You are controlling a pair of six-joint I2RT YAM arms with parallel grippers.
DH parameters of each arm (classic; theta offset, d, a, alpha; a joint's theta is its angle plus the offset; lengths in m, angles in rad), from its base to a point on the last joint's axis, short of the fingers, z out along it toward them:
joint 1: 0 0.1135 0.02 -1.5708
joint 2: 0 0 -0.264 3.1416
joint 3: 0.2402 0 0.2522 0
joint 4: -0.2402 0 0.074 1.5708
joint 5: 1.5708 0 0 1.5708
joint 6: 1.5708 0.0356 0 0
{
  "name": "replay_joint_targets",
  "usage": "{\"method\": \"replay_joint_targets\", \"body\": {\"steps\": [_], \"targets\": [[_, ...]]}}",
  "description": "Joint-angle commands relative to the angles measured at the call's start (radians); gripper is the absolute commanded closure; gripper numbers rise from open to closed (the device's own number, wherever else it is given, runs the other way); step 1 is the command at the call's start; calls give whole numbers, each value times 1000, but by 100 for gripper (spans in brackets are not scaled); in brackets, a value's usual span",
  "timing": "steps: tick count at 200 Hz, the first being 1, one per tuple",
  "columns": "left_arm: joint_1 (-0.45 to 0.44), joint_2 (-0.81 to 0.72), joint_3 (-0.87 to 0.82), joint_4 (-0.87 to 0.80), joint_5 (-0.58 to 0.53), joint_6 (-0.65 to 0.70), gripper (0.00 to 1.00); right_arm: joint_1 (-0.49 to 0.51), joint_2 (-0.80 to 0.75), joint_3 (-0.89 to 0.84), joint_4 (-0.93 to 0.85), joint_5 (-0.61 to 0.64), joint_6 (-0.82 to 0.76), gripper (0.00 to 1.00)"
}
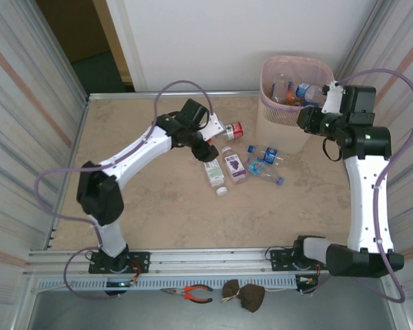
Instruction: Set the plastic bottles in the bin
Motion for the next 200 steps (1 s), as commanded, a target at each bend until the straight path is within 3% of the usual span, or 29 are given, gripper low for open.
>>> {"method": "replay_joint_targets", "body": {"steps": [1, 54, 104, 126, 200], "targets": [[36, 74, 64, -71, -5, 169, 28, -10, -36, -18, -43, 21, -40, 73], [121, 223, 68, 94, 65, 380, 25, -13, -70, -29, -66, 20, -35, 73], [205, 318, 98, 245, 262, 507, 19, -11, -69, -41, -61, 14, -20, 72], [214, 349, 103, 303, 297, 580, 17, -11, -74, -42, -60, 20, -19, 72], [217, 551, 337, 265, 315, 551, 16, -10, -71, -38, -57, 35, -5, 72]]}}
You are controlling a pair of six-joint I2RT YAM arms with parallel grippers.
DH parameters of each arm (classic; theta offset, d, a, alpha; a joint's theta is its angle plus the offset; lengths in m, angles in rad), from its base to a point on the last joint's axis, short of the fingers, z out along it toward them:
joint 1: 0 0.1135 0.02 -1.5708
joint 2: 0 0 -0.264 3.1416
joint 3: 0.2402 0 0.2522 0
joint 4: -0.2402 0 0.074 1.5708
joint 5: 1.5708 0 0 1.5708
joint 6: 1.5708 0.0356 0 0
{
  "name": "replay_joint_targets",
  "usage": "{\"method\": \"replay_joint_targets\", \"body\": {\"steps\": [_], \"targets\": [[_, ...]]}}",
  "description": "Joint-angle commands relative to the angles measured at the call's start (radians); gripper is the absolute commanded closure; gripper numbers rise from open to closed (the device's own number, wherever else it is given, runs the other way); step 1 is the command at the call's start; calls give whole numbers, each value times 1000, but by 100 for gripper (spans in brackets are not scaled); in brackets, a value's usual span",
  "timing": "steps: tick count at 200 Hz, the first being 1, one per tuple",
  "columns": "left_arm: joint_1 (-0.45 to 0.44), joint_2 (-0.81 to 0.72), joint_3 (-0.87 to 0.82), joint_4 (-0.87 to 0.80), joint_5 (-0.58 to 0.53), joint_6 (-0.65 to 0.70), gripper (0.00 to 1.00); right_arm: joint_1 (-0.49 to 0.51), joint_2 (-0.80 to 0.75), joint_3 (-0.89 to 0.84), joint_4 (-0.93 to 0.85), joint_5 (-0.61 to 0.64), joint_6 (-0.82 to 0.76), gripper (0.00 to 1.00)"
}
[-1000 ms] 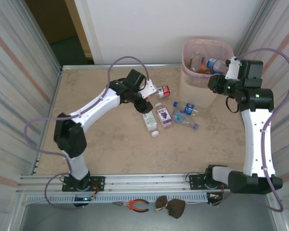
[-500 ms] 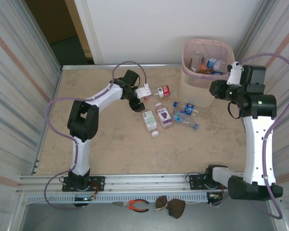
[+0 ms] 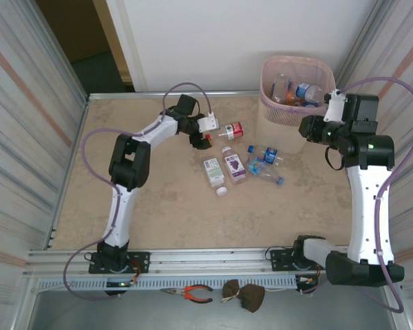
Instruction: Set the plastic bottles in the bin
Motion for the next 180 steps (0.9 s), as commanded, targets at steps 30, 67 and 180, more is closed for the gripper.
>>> {"method": "replay_joint_targets", "body": {"steps": [30, 67, 180], "targets": [[-2, 75, 92, -42, 28, 10, 18, 0, -4, -4, 5, 21, 14, 72], [-7, 91, 95, -58, 23, 6, 29, 2, 8, -12, 11, 20, 14, 72], [-22, 85, 111, -102, 10, 30, 62, 3, -13, -4, 12, 23, 19, 72]]}}
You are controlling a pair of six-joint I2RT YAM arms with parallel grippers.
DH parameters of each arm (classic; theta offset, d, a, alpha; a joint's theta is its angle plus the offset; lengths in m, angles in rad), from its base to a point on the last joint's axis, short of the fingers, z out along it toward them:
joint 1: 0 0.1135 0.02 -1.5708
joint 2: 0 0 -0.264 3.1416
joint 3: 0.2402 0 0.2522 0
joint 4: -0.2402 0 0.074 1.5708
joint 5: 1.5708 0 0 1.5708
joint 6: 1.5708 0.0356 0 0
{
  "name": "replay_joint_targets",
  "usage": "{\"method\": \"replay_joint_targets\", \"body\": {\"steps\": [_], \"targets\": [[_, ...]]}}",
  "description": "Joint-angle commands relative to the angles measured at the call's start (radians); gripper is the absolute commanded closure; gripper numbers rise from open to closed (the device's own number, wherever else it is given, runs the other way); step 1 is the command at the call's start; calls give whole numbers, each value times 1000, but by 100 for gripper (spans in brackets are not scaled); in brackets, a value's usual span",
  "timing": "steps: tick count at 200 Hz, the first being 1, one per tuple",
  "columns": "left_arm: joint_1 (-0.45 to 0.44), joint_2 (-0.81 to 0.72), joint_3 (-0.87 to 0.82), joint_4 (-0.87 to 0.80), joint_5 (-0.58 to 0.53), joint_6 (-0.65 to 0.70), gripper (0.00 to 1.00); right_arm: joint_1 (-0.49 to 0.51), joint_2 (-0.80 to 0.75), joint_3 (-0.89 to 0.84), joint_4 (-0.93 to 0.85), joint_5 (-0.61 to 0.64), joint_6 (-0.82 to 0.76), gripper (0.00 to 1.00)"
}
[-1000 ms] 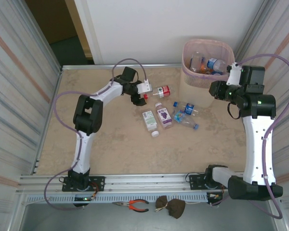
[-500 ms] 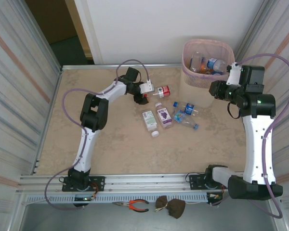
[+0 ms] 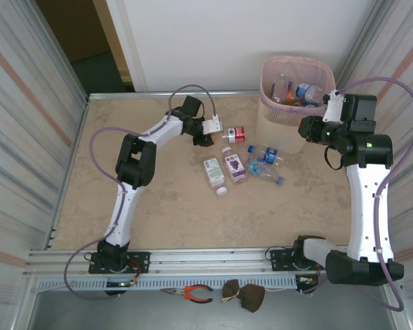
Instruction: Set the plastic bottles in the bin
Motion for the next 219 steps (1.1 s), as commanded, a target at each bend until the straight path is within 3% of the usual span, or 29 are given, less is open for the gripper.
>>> {"method": "replay_joint_targets", "body": {"steps": [1, 53, 95, 154, 219], "targets": [[-2, 7, 20, -29, -2, 11, 62, 3, -19, 11, 7, 18, 18, 72], [0, -43, -16, -31, -14, 7, 70, 4, -36, 13, 18, 14, 30, 72], [9, -104, -62, -25, -3, -24, 71, 10, -41, 16, 25, 2, 44, 73], [19, -143, -138, -95, -99, -48, 70, 34, -40, 2, 40, -2, 61, 72], [30, -143, -174, -127, -82, -61, 50, 66, -28, 2, 49, 12, 71, 72]]}}
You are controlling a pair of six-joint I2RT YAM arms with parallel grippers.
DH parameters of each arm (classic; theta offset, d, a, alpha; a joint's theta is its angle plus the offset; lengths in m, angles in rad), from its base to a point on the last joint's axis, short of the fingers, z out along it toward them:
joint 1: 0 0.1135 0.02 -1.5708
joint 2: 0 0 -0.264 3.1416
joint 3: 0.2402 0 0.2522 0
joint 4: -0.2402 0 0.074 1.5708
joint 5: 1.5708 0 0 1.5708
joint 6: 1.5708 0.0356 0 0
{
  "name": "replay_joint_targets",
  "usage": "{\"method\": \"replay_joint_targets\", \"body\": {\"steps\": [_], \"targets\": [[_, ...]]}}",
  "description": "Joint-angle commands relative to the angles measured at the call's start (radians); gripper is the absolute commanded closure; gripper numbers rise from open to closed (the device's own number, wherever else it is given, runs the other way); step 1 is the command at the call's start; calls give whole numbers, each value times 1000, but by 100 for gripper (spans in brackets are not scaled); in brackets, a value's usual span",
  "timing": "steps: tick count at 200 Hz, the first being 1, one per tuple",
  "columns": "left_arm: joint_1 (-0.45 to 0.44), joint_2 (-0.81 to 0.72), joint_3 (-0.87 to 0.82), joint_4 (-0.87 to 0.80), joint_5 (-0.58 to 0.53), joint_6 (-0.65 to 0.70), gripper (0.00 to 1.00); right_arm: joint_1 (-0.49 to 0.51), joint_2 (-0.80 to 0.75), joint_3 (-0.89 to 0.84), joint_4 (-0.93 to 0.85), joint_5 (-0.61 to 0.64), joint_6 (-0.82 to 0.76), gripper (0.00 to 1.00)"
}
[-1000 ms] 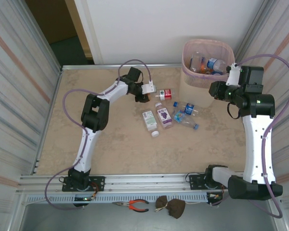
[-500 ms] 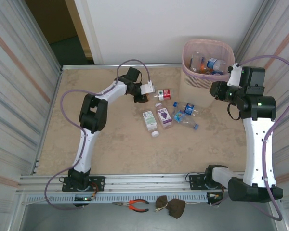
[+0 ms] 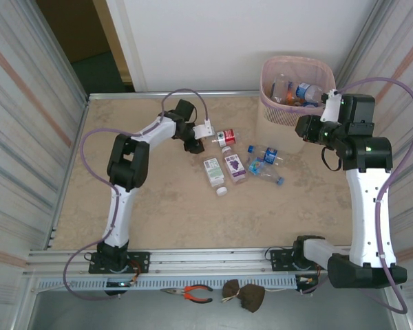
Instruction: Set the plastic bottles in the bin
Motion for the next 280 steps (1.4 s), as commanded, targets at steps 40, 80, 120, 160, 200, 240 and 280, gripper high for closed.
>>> {"method": "replay_joint_targets", "body": {"steps": [40, 80, 120, 160, 200, 240, 280], "targets": [[3, 8, 28, -91, -6, -13, 48, 18, -8, 8, 17, 12, 18, 72], [3, 16, 42, -92, 8, -13, 52, 23, -11, 8, 12, 20, 19, 72], [1, 36, 80, -109, 20, -19, 50, 23, -15, 8, 10, 25, 19, 73], [-11, 69, 126, -145, 5, -5, 50, 23, -19, 4, 9, 32, 15, 72], [-20, 102, 170, -180, -10, 11, 57, 24, -23, 3, 7, 39, 7, 73], [-20, 89, 167, -176, 6, -9, 68, 22, -30, 3, 5, 42, 4, 73], [-12, 14, 103, -110, 10, -63, 71, 23, -37, -4, 17, 21, 12, 72]]}}
